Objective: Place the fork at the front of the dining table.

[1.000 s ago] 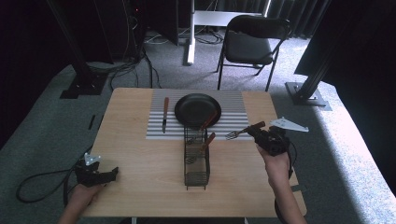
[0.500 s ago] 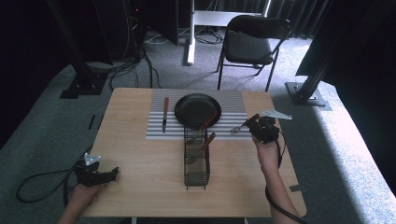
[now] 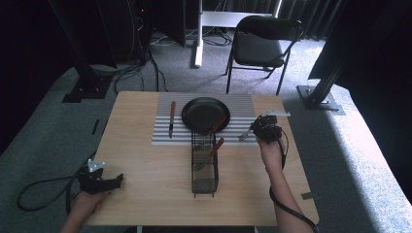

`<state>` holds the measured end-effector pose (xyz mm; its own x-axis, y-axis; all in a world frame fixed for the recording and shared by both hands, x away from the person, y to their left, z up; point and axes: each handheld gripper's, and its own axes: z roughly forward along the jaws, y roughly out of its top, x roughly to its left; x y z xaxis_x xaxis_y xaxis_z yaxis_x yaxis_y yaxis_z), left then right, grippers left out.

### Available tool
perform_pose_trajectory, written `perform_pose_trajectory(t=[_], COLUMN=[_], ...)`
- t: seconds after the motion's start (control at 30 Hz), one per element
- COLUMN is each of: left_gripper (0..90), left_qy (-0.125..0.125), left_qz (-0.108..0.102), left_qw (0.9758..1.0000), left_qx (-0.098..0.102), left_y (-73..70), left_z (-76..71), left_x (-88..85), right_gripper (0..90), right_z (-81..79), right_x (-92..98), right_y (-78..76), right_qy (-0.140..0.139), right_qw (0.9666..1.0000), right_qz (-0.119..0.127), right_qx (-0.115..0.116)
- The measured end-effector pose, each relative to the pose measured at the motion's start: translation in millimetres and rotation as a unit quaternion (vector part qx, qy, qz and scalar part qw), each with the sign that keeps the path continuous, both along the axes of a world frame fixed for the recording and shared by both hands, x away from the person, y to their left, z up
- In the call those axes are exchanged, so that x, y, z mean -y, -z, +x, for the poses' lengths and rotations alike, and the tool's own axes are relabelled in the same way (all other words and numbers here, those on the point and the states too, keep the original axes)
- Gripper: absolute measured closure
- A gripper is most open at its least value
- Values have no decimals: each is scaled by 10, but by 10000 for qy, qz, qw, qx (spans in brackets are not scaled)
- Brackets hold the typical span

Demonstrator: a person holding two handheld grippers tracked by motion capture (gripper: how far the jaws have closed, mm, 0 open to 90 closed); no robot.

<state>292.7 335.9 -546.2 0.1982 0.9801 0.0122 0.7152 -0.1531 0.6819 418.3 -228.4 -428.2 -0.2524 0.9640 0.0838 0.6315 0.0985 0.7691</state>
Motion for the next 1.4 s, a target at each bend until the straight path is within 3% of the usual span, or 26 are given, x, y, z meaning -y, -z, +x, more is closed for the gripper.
perform_pose_trajectory(t=[0.17,0.33,0.57,0.73,0.97,1.13,1.4], left_gripper=[0,0,0,0,0,0,0], left_qy=[0,0,0,1,0,0,0], left_qz=[0,1,1,1,0,0,0], left_qw=[10000,10000,10000,10000,10000,10000,10000], left_qx=[0,-1,-2,0,1,1,1], left_y=[0,0,0,0,0,1,1], left_z=[0,0,0,0,-1,-1,-1], left_x=[0,0,0,0,0,0,0], right_gripper=[803,795,802,804,804,804,805], right_z=[49,146,265,464,856,1115,1466], right_x=[-30,-20,-114,-213,-327,-342,-387], right_y=[-4,82,133,102,69,119,258], right_qy=[47,124,251,262,304,354,366], right_qw=[10000,9997,9996,9995,9980,9960,9899], right_qz=[6,195,-6,-153,-294,-239,-199], right_qx=[35,-24,114,17,-464,-779,-1354])
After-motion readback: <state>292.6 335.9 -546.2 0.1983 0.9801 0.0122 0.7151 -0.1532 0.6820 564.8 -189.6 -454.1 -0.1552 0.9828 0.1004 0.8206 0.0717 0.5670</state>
